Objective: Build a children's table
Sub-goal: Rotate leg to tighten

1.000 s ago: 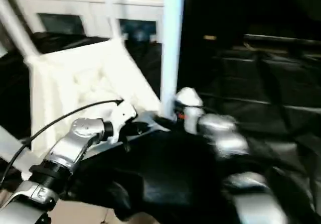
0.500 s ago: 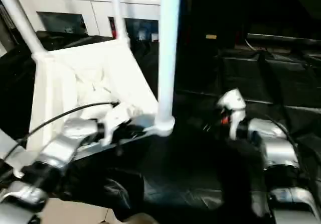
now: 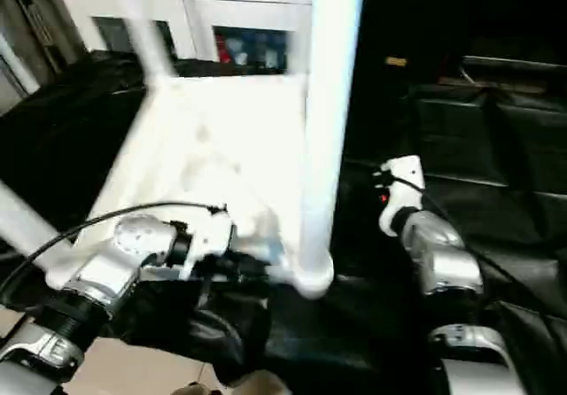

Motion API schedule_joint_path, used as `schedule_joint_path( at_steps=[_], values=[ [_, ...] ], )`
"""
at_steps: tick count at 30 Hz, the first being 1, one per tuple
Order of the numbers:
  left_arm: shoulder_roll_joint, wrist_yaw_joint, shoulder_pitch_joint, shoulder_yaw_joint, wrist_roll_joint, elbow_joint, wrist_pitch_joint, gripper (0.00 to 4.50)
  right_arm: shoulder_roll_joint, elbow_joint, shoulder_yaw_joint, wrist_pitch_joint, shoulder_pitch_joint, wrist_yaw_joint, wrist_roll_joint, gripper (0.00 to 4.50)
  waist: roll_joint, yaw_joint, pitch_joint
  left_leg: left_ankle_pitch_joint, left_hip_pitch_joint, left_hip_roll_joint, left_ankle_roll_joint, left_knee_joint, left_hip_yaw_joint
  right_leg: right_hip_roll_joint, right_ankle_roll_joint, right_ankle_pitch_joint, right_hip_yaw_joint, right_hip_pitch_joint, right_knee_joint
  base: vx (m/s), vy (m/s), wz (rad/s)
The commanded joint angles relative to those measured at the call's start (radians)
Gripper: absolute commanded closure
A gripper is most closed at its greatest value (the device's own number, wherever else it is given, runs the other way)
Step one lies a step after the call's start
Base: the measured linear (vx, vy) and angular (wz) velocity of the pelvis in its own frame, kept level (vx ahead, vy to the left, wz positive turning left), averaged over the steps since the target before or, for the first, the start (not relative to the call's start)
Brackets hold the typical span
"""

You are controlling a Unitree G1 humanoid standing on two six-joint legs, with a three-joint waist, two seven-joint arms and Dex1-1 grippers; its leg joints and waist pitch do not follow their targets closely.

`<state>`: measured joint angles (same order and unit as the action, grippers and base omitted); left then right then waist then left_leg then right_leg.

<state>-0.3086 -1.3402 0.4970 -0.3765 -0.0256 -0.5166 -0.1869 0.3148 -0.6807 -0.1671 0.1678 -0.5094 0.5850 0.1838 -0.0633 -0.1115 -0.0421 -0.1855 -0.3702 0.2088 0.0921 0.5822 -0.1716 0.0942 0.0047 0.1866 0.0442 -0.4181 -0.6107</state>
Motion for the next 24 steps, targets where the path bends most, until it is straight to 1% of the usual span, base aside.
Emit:
schedule_joint_path(
  at_steps=[1,2,4,5,7,8,9,10,11,12,13,14,15,16,17,18,19,20,21,22,23,24],
  values=[
    [-0.006,-0.041,-0.005,-0.011,-0.036,0.029,-0.044,4.5,-0.004,0.023,-0.003,0.007,0.007,-0.017,0.008,0.83,0.014,0.011,0.063,-0.167,0.006,0.009,-0.048,-0.059,-0.014,0.028,-0.236,0.119,-0.023,0.062,0.065,0.0,0.0,0.0],
    [-0.016,-0.052,-0.01,-0.012,-0.037,0.032,-0.047,4.5,-0.008,0.029,-0.002,0.007,0.011,-0.022,0.007,0.83,0.017,0.011,0.063,-0.17,0.007,0.009,-0.044,-0.06,-0.013,0.028,-0.232,0.124,-0.024,0.061,0.065,0.0,0.0,0.0],
    [-0.033,-0.054,-0.015,-0.008,-0.025,0.022,-0.073,4.5,-0.019,0.043,-0.003,0.013,0.018,-0.029,0.003,0.83,0.015,0.016,0.063,-0.175,0.006,0.008,-0.04,-0.06,-0.013,0.028,-0.227,0.128,-0.024,0.062,0.065,0.0,0.0,0.0],
    [-0.045,-0.052,-0.017,-0.001,-0.018,0.011,-0.088,4.5,-0.024,0.05,-0.001,0.015,0.022,-0.033,0.001,0.83,0.016,0.02,0.063,-0.174,0.004,0.007,-0.039,-0.061,-0.013,0.028,-0.224,0.125,-0.024,0.063,0.064,0.0,0.0,0.0],
    [-0.056,-0.039,-0.02,0.022,-0.023,-0.01,-0.113,4.5,-0.034,0.058,0.003,0.018,0.026,-0.038,0.003,0.83,0.016,0.025,0.064,-0.171,0.003,0.006,-0.04,-0.06,-0.012,0.028,-0.221,0.12,-0.024,0.064,0.064,0.0,0.0,0.0],
    [-0.057,-0.036,-0.021,0.025,-0.024,-0.012,-0.116,4.5,-0.036,0.06,0.005,0.019,0.027,-0.04,0.004,0.83,0.019,0.028,0.064,-0.165,0.004,0.007,-0.041,-0.06,-0.013,0.027,-0.222,0.116,-0.024,0.063,0.064,0.0,0.0,0.0],
    [-0.061,-0.018,-0.025,0.034,-0.021,-0.011,-0.13,4.23,-0.039,0.062,0.007,0.019,0.029,-0.044,0.004,0.83,0.016,0.028,0.065,-0.16,0.004,0.007,-0.043,-0.059,-0.013,0.027,-0.227,0.108,-0.024,0.063,0.062,0.0,0.0,0.0],
    [-0.07,-0.025,-0.038,0.045,-0.038,0.008,-0.107,4.23,-0.042,0.068,0.011,0.02,0.032,-0.049,0.005,0.83,0.021,0.028,0.064,-0.156,0.003,0.007,-0.045,-0.059,-0.013,0.027,-0.228,0.108,-0.024,0.063,0.06,0.0,0.0,0.0],
    [-0.08,-0.027,-0.051,0.054,-0.048,0.025,-0.09,4.06,-0.046,0.075,0.014,0.021,0.036,-0.054,0.005,0.83,0.021,0.029,0.064,-0.157,0.002,0.007,-0.046,-0.059,-0.014,0.028,-0.228,0.114,-0.024,0.063,0.061,0.0,0.0,0.0],
    [-0.096,-0.031,-0.083,0.086,-0.085,0.065,-0.092,3.92,-0.054,0.105,0.011,0.025,0.045,-0.082,0.007,0.83,0.02,0.03,0.064,-0.151,0.001,0.008,-0.047,-0.06,-0.013,0.028,-0.228,0.113,-0.024,0.064,0.06,0.0,0.0,0.0],
    [-0.095,-0.021,-0.103,0.116,-0.119,0.099,-0.076,3.87,-0.06,0.126,0.003,0.026,0.049,-0.106,0.009,0.83,0.02,0.033,0.065,-0.141,-0.001,0.009,-0.045,-0.06,-0.013,0.029,-0.229,0.096,-0.024,0.064,0.055,0.0,0.0,0.0],
    [-0.095,-0.021,-0.103,0.116,-0.119,0.099,-0.076,3.81,-0.06,0.126,0.003,0.026,0.049,-0.106,0.009,0.83,0.019,0.035,0.065,-0.144,0.002,0.009,-0.048,-0.06,-0.014,0.027,-0.232,0.098,-0.023,0.061,0.057,0.0,0.0,0.0],
    [-0.091,0.011,-0.135,0.165,-0.169,0.156,-0.048,3.7,-0.072,0.167,-0.016,0.037,0.057,-0.147,0.016,0.83,0.02,0.036,0.065,-0.147,0.006,0.009,-0.047,-0.058,-0.016,0.025,-0.236,0.096,-0.025,0.059,0.057,0.0,0.0,0.0],
    [-0.086,0.065,-0.162,0.209,-0.2,0.213,-0.017,3.57,-0.084,0.222,-0.024,0.054,0.073,-0.175,0.021,0.83,0.023,0.037,0.061,-0.153,0.004,0.01,-0.05,-0.061,-0.017,0.023,-0.232,0.111,-0.024,0.058,0.06,0.0,0.0,0.0],
    [-0.083,0.09,-0.173,0.227,-0.21,0.234,-0.009,3.5,-0.088,0.245,-0.025,0.057,0.08,-0.184,0.02,0.65,0.02,0.035,0.062,-0.155,0.003,0.013,-0.047,-0.061,-0.014,0.026,-0.228,0.109,-0.025,0.06,0.055,0.0,0.0,0.0],
    [-0.073,0.141,-0.19,0.26,-0.224,0.265,-0.008,3.43,-0.095,0.291,-0.022,0.063,0.097,-0.198,0.014,0.54,0.02,0.037,0.061,-0.168,0.006,0.01,-0.049,-0.063,-0.015,0.024,-0.22,0.138,-0.025,0.056,0.063,0.0,0.0,0.0],
    [-0.055,0.207,-0.212,0.3,-0.242,0.303,0.005,3.43,-0.102,0.35,-0.012,0.077,0.122,-0.208,0.007,0.54,0.028,0.037,0.06,-0.176,0.004,0.012,-0.043,-0.063,-0.014,0.024,-0.209,0.148,-0.027,0.059,0.06,0.0,0.0,0.0],
    [-0.043,0.247,-0.226,0.322,-0.251,0.324,0.011,3.36,-0.105,0.385,-0.006,0.086,0.138,-0.212,0.003,0.47,0.028,0.036,0.059,-0.177,0.005,0.011,-0.044,-0.063,-0.014,0.025,-0.202,0.156,-0.028,0.057,0.064,0.0,0.0,0.0],
    [-0.02,0.323,-0.236,0.355,-0.243,0.337,0.003,3.17,-0.111,0.428,0.004,0.094,0.16,-0.221,-0.005,0.37,0.04,0.038,0.056,-0.19,0.005,0.009,-0.043,-0.066,-0.015,0.022,-0.188,0.188,-0.027,0.055,0.07,0.0,0.0,0.0],
    [-0.02,0.323,-0.236,0.355,-0.243,0.337,0.003,3.1,-0.111,0.428,0.004,0.094,0.16,-0.221,-0.005,0.29,0.033,0.036,0.056,-0.195,0.008,0.01,-0.033,-0.067,-0.013,0.022,-0.172,0.203,-0.028,0.053,0.071,0.0,0.0,0.0],
    [0.017,0.468,-0.246,0.403,-0.192,0.349,0.044,3.1,-0.121,0.478,0.018,0.097,0.186,-0.229,-0.015,0.29,0.033,0.037,0.056,-0.2,0.007,0.008,-0.029,-0.068,-0.013,0.022,-0.167,0.215,-0.028,0.052,0.072,0.0,0.0,0.0],
    [0.048,0.601,-0.26,0.44,-0.124,0.359,0.049,3.04,-0.13,0.52,0.029,0.102,0.208,-0.244,-0.023,0.19,0.044,0.041,0.055,-0.195,0.002,0.014,-0.022,-0.067,-0.011,0.017,-0.15,0.176,-0.029,0.058,0.068,0.0,0.0,0.0]
  ],
)
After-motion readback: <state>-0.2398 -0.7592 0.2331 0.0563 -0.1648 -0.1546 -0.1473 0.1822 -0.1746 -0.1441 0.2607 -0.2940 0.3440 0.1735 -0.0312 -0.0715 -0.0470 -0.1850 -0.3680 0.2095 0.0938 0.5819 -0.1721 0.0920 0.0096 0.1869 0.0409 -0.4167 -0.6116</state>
